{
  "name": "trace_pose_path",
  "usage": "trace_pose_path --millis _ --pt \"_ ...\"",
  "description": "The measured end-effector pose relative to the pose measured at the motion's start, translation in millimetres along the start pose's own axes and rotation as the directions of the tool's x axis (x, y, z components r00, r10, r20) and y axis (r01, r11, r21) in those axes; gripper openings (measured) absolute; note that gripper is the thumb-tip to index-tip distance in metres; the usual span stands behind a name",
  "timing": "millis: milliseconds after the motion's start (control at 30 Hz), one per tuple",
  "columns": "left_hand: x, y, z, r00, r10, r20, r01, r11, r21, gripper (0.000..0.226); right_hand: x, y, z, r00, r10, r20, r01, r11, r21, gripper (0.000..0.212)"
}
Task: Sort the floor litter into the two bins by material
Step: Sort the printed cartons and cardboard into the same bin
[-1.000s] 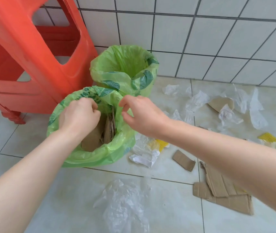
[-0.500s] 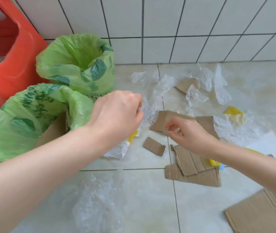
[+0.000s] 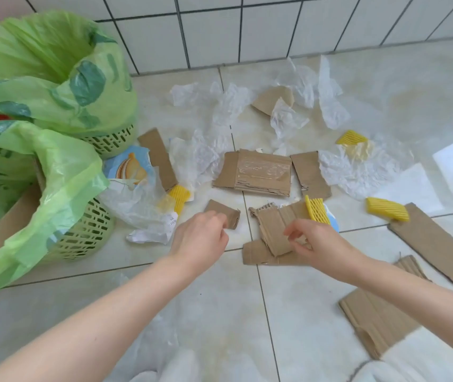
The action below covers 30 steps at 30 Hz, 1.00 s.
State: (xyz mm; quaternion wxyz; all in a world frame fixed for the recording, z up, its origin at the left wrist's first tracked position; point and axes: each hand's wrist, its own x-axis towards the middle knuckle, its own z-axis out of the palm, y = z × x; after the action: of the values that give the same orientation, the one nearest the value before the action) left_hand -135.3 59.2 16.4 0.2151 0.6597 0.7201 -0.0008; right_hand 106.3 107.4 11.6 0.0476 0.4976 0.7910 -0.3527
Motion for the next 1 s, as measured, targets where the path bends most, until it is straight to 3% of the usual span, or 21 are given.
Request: trace_pose_path --millis 100,233,433,600,767,867,1000 --pt "-5 -11 22 1.000 -0.013 0.015 0.013 1.000 -0.020 0.028 -11 15 9 0.999 0.015 -0.045 -0.017 0.999 -0.032 0.023" --pt "4 -21 23 0.997 0.072 -0.043 -0.071 0.997 0.021 0.036 -13 24 14 0.995 0.041 -0.094 -0.055 0.987 -0.150 0.037" --pt "30 -19 30 0.980 0.178 0.092 -0.183 0.982 0.050 0.065 14 21 11 1.000 -0.011 -0.028 -0.002 0.915 -0.404 0.070" --pt "46 -20 38 0.949 0.249 0.194 -0.285 0.940 0.186 0.068 35 17 5 0.998 0.008 0.058 0.020 0.884 -0.467 0.095" --pt "49 -21 41 0.934 0.351 0.062 -0.356 0.910 0.213 0.052 42 9 4 1.000 -0.003 0.028 0.019 0.809 -0.587 0.084" --pt "52 -20 34 0.968 0.239 0.076 -0.248 0.956 0.155 0.040 44 8 3 0.999 0.053 0.006 -0.040 0.826 -0.562 0.077" --pt "56 -25 32 0.978 0.185 0.094 -0.192 0.978 0.082 0.018 47 6 -9 0.998 0.059 -0.006 -0.055 0.888 -0.457 0.050"
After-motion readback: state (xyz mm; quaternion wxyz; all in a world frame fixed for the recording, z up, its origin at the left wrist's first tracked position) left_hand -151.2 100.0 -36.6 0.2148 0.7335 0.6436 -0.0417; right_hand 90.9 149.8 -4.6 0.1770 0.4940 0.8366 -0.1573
